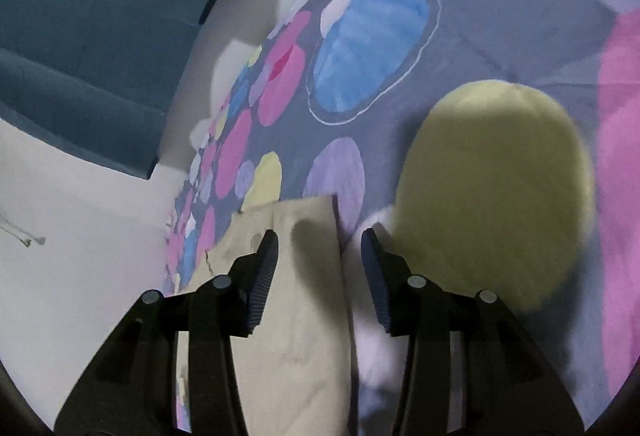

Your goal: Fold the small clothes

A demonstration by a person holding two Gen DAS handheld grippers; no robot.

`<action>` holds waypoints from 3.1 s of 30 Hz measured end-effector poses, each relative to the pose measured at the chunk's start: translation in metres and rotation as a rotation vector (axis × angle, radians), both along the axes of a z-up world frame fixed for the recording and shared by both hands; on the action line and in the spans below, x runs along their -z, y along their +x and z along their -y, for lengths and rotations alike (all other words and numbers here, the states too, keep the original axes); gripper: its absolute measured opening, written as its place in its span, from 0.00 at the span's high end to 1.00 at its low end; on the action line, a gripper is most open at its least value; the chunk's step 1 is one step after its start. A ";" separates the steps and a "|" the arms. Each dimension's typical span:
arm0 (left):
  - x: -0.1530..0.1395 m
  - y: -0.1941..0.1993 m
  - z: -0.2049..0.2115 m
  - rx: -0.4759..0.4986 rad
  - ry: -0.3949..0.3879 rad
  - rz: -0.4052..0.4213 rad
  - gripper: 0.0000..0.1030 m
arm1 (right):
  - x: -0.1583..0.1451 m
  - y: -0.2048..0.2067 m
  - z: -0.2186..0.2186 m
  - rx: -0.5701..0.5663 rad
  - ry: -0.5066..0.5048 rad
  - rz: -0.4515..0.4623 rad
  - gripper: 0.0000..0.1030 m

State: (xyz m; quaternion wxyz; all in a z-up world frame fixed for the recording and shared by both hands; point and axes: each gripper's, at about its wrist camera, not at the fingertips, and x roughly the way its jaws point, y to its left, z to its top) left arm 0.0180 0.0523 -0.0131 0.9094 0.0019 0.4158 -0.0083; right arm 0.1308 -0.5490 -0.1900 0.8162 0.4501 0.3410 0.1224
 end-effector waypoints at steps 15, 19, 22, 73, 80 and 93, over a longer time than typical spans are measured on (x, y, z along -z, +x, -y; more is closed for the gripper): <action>0.012 0.004 0.013 0.038 0.008 -0.035 0.04 | -0.005 -0.046 -0.014 -0.095 -0.038 -0.036 0.76; 0.012 0.001 0.013 0.040 0.007 -0.030 0.04 | 0.001 -0.088 -0.027 -0.091 -0.158 -0.087 0.82; 0.012 0.000 0.012 0.042 -0.001 -0.035 0.04 | 0.005 -0.108 -0.021 -0.066 -0.144 -0.077 0.87; 0.053 0.083 -0.359 -0.331 -0.740 0.008 0.05 | -0.008 -0.174 -0.143 -0.234 -0.214 0.173 0.04; 0.059 0.090 -0.363 -0.404 -0.693 -0.034 0.65 | -0.007 -0.173 -0.142 -0.230 -0.212 0.173 0.04; -0.045 0.074 -0.283 -0.291 -0.318 0.176 0.95 | -0.007 -0.173 -0.136 -0.222 -0.204 0.178 0.04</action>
